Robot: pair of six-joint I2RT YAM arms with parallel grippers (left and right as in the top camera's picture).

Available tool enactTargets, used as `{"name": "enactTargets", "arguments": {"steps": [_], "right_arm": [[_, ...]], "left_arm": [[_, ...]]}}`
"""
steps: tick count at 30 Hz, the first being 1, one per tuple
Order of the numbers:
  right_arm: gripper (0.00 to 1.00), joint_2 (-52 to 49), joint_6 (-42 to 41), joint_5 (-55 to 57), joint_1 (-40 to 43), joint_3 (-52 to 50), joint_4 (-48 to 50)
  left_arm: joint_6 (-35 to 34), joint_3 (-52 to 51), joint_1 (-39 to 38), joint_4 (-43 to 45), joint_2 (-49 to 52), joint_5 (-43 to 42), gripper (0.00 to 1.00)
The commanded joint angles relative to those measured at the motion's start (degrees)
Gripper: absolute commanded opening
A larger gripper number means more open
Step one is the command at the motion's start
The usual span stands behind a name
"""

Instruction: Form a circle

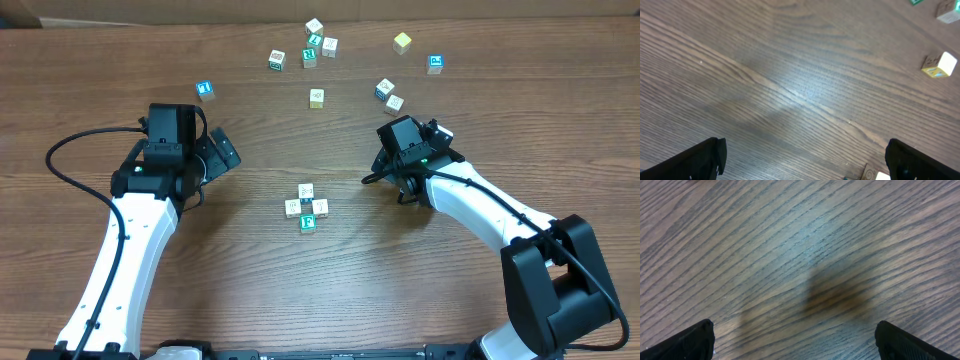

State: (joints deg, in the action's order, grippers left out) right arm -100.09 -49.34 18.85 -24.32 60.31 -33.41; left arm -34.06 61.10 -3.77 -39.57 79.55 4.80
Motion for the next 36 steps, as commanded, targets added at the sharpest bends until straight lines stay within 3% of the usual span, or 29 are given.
{"name": "enactTargets", "arguments": {"steps": [1, 4, 10, 16, 21, 36], "right_arm": [[1.00, -0.24, -0.33, 0.59, 0.28, -0.31, 0.35], [1.00, -0.24, -0.33, 0.61, 0.28, -0.31, 0.35], [1.00, -0.24, -0.33, 0.59, 0.28, -0.31, 0.35], [1.00, -0.24, -0.33, 0.61, 0.28, -0.31, 0.35], [1.00, -0.24, -0.33, 0.59, 0.28, -0.31, 0.35], [1.00, -0.24, -0.33, 0.61, 0.28, -0.31, 0.35]], "left_arm": [[1.27, -2.95, -0.37, 2.89, -0.90, 1.53, 1.00], [1.31, -6.14, -0.39, 9.44, -0.92, 0.04, 1.00], [2.82, -16.41, -1.25, 31.80, -1.07, -6.14, 1.00], [2.82, -26.40, -3.19, 50.56, -3.02, -6.19, 1.00], [2.80, -34.47, -3.34, 56.89, -6.97, -4.55, 1.00], [2.75, -53.51, -3.34, 64.08, -22.95, -0.28, 1.00]]}}
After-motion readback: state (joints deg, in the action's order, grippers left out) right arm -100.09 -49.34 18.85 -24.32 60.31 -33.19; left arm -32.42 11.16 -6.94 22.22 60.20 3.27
